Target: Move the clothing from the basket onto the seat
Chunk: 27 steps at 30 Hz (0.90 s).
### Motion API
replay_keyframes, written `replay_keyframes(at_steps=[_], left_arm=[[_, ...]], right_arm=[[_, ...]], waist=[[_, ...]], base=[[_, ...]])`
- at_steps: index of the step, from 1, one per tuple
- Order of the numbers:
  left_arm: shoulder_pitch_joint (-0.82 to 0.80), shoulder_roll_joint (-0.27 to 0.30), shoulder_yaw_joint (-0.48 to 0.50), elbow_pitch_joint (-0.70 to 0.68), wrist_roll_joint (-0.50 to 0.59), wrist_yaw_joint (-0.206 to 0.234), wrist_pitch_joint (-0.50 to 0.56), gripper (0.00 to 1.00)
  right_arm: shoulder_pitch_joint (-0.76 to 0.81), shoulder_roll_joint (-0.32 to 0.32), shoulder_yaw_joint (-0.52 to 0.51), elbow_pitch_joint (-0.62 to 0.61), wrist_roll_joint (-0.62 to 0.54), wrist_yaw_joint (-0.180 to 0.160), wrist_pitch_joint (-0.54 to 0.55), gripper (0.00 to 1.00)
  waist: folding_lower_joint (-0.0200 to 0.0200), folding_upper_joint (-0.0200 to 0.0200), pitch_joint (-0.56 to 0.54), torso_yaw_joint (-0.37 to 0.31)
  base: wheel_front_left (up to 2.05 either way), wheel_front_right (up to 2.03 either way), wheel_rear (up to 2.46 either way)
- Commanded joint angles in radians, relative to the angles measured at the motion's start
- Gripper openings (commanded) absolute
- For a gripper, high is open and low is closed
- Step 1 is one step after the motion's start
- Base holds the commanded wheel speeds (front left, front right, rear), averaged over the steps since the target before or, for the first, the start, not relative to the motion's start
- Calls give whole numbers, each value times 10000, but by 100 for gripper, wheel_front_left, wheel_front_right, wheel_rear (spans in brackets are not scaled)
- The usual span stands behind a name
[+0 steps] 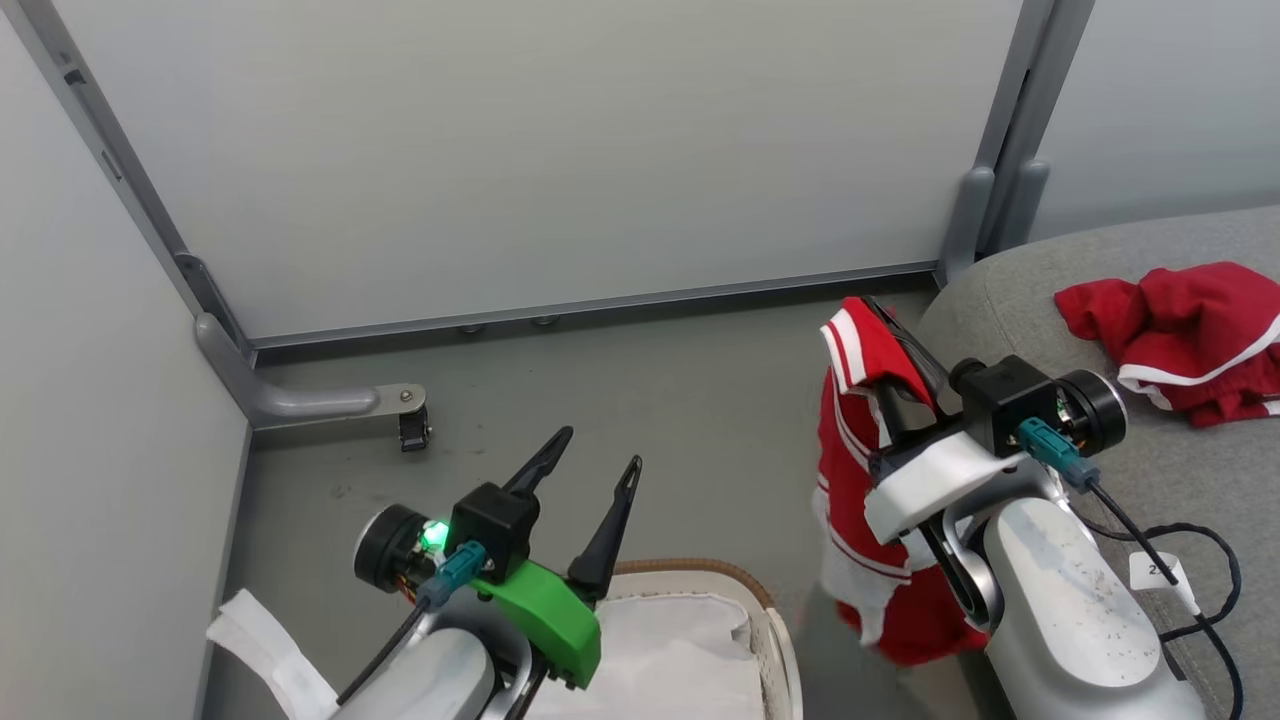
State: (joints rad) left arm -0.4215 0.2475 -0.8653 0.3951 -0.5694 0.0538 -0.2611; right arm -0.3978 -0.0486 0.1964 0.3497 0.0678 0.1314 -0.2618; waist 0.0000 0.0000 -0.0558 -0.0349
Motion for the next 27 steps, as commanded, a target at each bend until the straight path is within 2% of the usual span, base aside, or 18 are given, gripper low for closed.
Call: replay_keyframes(at_steps=[1, 8, 19, 24, 27], left_arm=[[323, -60, 148, -97, 62, 60, -43, 100], [1476, -316, 763, -485, 464, -80, -44, 100], [2227, -613, 1426, -498, 1211, -327, -34, 100], [2355, -783, 1638, -466, 1431, -435, -33, 100], [2384, -877, 1751, -452, 1604, -522, -33, 100]], right_arm=[[-2, -37, -70, -79, -103, -14, -49, 0], [141, -34, -256, -167, -195, -14, -49, 0], [0, -35, -504, -208, -273, -14, -49, 0], [-165, -37, -588, -273, -398, -14, -49, 0], [-249, -38, -661, -347, -579, -14, -49, 0]], waist=[[0, 0, 22, -9], [0, 0, 78, -82], [0, 0, 182, -151], [0, 0, 312, -481], [0, 0, 435, -914]], base=[[0, 0, 0], [0, 0, 0], [0, 0, 0], [0, 0, 0], [0, 0, 0]])
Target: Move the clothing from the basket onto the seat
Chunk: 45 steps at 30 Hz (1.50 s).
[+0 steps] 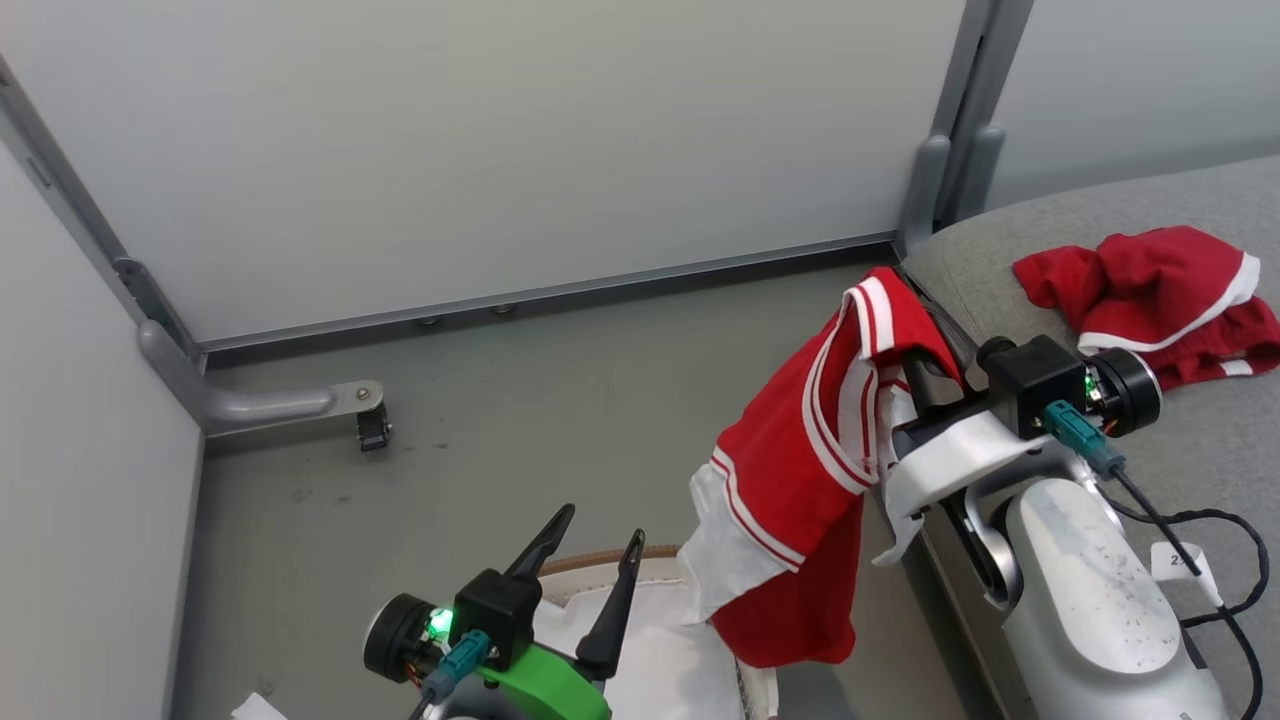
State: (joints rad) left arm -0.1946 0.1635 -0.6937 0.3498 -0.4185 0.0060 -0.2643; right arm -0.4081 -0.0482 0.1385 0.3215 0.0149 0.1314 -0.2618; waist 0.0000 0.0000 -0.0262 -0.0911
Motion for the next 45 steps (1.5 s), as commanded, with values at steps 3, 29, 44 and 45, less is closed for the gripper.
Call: replay_keyframes(at_steps=[3, 29, 44, 45], left_arm=[[144, -120, 176, -18, 233, -88, 0, 100], [-858, -482, 487, 569, 1047, -798, 2, 100], [-1144, -450, 300, 583, 1269, -906, 4, 100], [-1170, -445, 288, 583, 1277, -910, 3, 100]], right_arm=[[-193, -38, -166, -118, -240, -14, -49, 0], [-881, -33, -1068, -166, -879, -14, -49, 0], [-7404, -2861, -1391, 1418, -682, -14, 1209, 0], [-7945, -3122, -1469, 1640, -461, -14, 1537, 0]], waist=[[0, 0, 287, -898], [0, 0, 1777, -3402], [0, 0, 2229, -1733], [0, 0, 2291, -1609]], base=[[0, 0, 0], [0, 0, 0], [0, 0, 0], [0, 0, 0]])
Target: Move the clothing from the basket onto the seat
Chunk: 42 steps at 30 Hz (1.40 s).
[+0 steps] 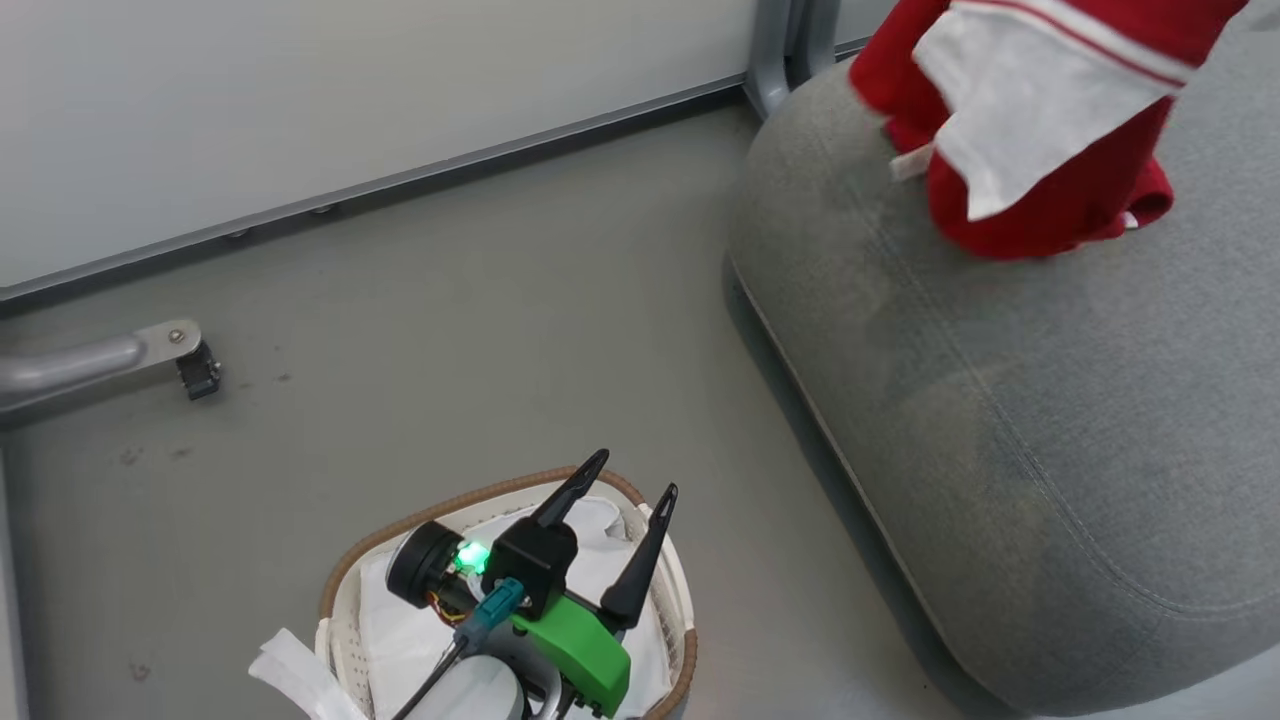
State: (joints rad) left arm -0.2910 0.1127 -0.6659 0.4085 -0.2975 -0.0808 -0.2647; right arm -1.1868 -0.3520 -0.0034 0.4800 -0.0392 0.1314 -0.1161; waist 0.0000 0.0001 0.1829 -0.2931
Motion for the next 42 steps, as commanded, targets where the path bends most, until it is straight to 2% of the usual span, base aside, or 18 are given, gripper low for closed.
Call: replay_keyframes(at_steps=[1, 4, 8, 10, 14, 21, 28, 31, 39, 40, 42], left_arm=[[-226, 69, 3, -9, 69, -43, 11, 100], [-284, 147, -2, -62, 97, 27, 32, 100], [-430, 243, 13, -268, 199, 124, 37, 100], [-491, 296, -2, -355, 253, 154, 60, 100], [-746, 356, -104, -565, 375, 173, 161, 100], [-1090, 580, -204, -1016, 516, 226, 562, 100], [-1048, 1058, -65, -1597, 579, 422, 965, 100], [-958, 1243, -7, -1806, 566, 499, 1127, 100], [-813, 1470, 62, -2141, 402, 631, 1370, 100], [-794, 1475, 62, -2152, 387, 647, 1368, 100], [-749, 1477, 64, -2143, 338, 679, 1370, 100]], right_arm=[[-634, -365, -120, 238, 187, -14, 339, 0], [-1840, -1411, -19, 839, -190, -14, 811, 0], [-2660, -2383, 371, 1602, -917, -13, 1050, 0], [-2879, -2723, 249, 2028, -1030, -16, 974, 0], [-2534, -2953, -628, 2941, -1217, -14, 673, 0], [-1483, -2531, -2416, 4202, -1710, -14, -259, 0], [-292, -1510, -3759, 5132, -2368, -15, -975, 0], [182, -1018, -4037, 5418, -2659, -15, -1135, 0], [1291, -214, -4337, 5994, -3151, -15, -1413, 0], [1389, -126, -4306, 6028, -3131, -15, -1437, 16], [1558, 20, -4185, 6050, -3058, -15, -1484, 69]], waist=[[0, -1, 264, 509], [0, -1, 512, 749], [0, -1, 936, 957], [0, -1, 1175, 991], [0, -1, 1656, 1056], [0, -1, 2486, 1014], [0, -1, 3147, 822], [0, -1, 3294, 705], [0, -1, 3333, 429], [0, -1, 3311, 391], [0, -1, 3251, 312]], base=[[0, 0, 0], [0, 0, 0], [0, 0, 0], [0, 0, 0], [0, 0, 0], [0, 0, 0], [0, 0, 0], [0, 0, 0], [0, 0, 0], [0, 0, 0], [0, 0, 0]])
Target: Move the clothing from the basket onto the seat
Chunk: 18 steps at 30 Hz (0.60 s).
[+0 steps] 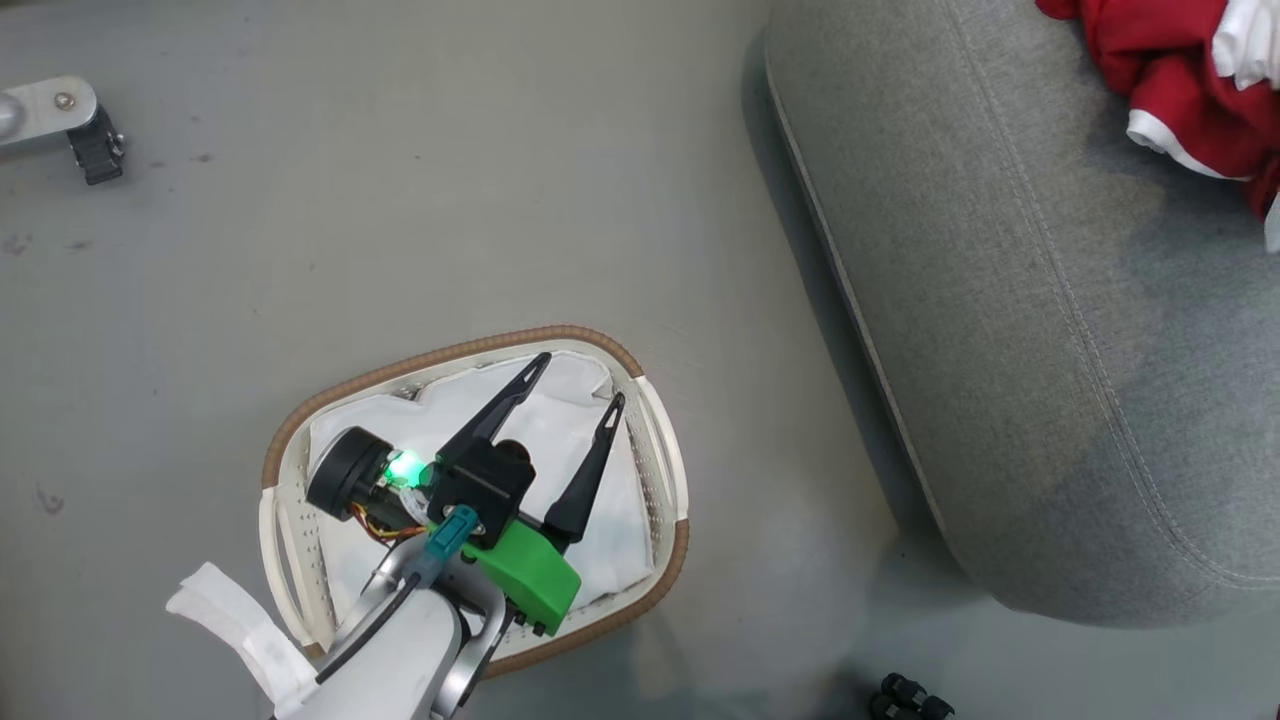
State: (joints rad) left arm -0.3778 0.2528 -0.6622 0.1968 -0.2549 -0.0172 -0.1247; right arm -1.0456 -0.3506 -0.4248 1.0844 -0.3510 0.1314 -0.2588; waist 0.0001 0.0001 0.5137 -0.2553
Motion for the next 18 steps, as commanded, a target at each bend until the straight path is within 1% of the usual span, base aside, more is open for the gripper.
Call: replay_keyframes(at_steps=[1, 4, 10, 14, 18], left_arm=[[131, 74, 27, -15, -107, 66, -18, 100], [177, 92, 59, 0, -177, 96, -72, 100], [341, 28, 148, -9, -334, 200, -333, 100], [478, -131, 272, 133, -576, 295, -564, 100], [521, -392, 464, 287, -888, 427, -849, 100]], right_arm=[[241, 69, 120, -52, 101, -15, -62, 100], [565, 355, 456, -546, 417, -15, -69, 100], [1433, 531, 1409, -1652, 1314, -15, -75, 100], [2025, 400, 2166, -2115, 1892, -15, -78, 100], [2363, 213, 2717, -2238, 2522, -15, -78, 100]], waist=[[-1, -1, -96, -109], [-1, -1, -239, -259], [-1, -1, -715, -581], [-1, -1, -1130, -679], [-1, -1, -1579, -647]], base=[[0, 0, 0], [0, 0, 0], [0, 0, 0], [0, 0, 0], [0, 0, 0]])
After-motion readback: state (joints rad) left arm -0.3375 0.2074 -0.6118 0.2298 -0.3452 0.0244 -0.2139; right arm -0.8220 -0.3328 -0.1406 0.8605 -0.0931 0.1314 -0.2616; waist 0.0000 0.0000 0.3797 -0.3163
